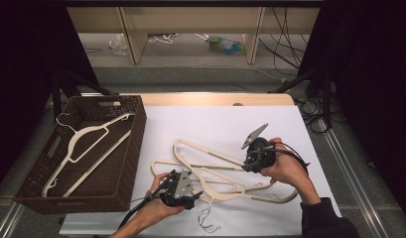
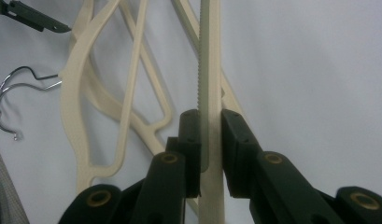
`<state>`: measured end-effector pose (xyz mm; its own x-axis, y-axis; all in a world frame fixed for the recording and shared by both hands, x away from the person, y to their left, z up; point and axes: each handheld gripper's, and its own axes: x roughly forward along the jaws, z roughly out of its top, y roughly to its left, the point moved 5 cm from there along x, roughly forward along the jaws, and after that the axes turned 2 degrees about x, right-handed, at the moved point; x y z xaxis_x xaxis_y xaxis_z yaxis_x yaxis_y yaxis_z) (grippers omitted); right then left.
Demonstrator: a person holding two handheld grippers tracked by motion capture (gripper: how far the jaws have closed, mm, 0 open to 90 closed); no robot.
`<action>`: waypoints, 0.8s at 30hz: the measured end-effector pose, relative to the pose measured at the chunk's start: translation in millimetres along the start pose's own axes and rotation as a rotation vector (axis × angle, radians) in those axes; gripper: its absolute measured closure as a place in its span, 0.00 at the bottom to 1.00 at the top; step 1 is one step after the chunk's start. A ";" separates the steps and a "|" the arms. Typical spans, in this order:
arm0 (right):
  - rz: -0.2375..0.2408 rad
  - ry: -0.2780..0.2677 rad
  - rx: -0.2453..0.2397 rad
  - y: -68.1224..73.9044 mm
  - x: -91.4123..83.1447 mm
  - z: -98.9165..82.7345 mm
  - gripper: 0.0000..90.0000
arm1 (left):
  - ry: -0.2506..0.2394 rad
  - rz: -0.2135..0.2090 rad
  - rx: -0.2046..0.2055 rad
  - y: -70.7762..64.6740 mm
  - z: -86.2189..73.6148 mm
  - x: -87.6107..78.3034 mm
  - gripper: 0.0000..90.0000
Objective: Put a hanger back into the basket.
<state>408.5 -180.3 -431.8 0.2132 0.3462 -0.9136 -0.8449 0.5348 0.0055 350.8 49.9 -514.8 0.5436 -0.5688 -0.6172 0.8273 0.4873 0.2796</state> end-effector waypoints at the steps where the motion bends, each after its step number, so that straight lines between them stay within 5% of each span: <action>1: 0.000 0.000 0.000 0.0 0.0 0.0 0.88 | 0.005 0.001 0.006 0.1 0.1 0.4 0.33; 9: 0.015 -0.016 0.006 -0.9 -3.3 0.6 0.88 | 0.022 0.051 0.085 -1.6 3.2 6.0 0.33; 19: 0.036 -0.030 0.012 -3.1 -2.6 -0.9 0.88 | 0.003 0.055 0.113 -4.4 6.4 8.2 0.32; 24: 0.056 -0.026 0.045 -8.8 2.4 -5.6 0.88 | -0.027 0.087 0.204 -9.1 10.5 5.1 0.32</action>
<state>413.7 -188.5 -436.3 0.1791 0.3967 -0.9003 -0.8332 0.5478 0.0756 347.6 35.6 -512.8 0.6156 -0.5491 -0.5652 0.7870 0.3926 0.4759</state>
